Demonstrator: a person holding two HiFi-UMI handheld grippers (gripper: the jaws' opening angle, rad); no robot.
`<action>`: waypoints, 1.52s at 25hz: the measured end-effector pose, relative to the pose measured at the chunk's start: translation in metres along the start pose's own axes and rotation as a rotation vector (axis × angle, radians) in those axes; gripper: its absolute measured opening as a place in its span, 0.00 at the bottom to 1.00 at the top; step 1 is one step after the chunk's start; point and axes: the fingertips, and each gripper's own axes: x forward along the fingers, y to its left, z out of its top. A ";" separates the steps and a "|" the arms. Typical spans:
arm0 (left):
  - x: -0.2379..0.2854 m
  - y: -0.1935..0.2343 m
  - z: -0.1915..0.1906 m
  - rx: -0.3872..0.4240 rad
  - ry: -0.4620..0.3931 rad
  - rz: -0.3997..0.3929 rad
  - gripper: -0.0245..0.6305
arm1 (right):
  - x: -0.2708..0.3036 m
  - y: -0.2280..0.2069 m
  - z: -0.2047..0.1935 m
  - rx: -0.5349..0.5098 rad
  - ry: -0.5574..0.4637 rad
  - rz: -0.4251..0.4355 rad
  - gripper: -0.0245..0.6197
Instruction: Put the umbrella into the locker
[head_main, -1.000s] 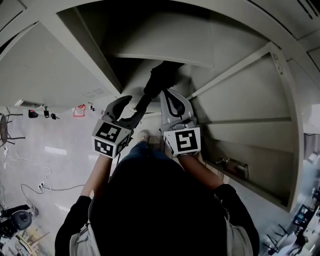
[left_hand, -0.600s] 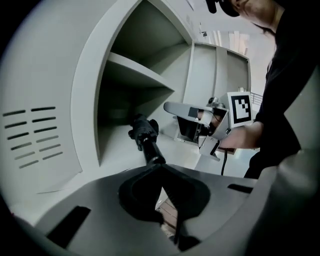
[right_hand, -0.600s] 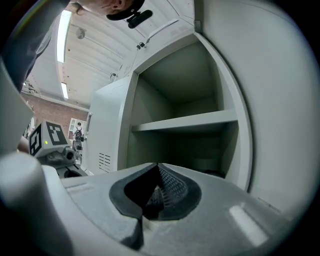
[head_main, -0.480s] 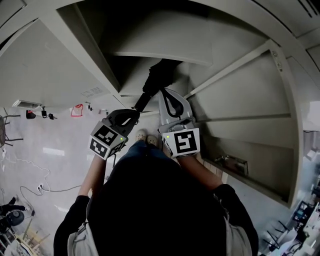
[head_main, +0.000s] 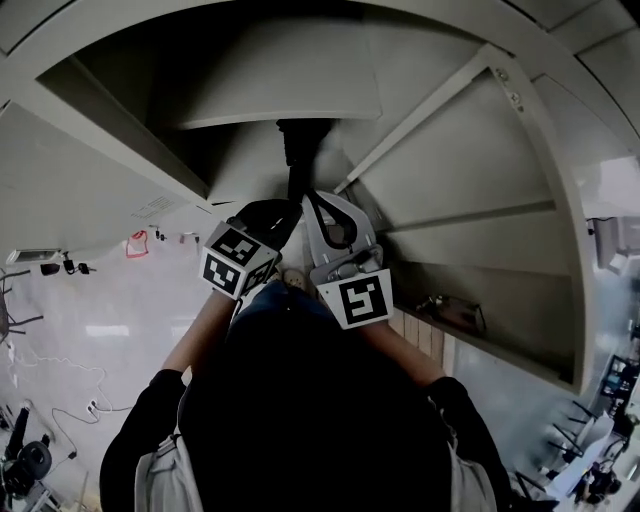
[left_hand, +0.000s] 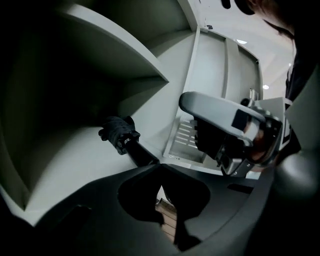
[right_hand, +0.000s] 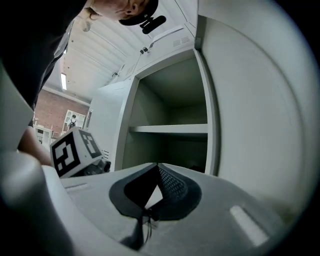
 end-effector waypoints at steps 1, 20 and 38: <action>0.006 0.002 0.005 -0.003 -0.006 0.009 0.05 | -0.001 0.000 0.000 -0.002 0.001 -0.004 0.04; -0.021 0.020 0.055 0.010 -0.245 0.295 0.05 | -0.011 -0.003 0.016 0.014 -0.039 -0.034 0.04; -0.168 -0.028 0.069 0.128 -0.490 0.673 0.05 | -0.032 0.031 0.028 0.028 -0.071 0.100 0.04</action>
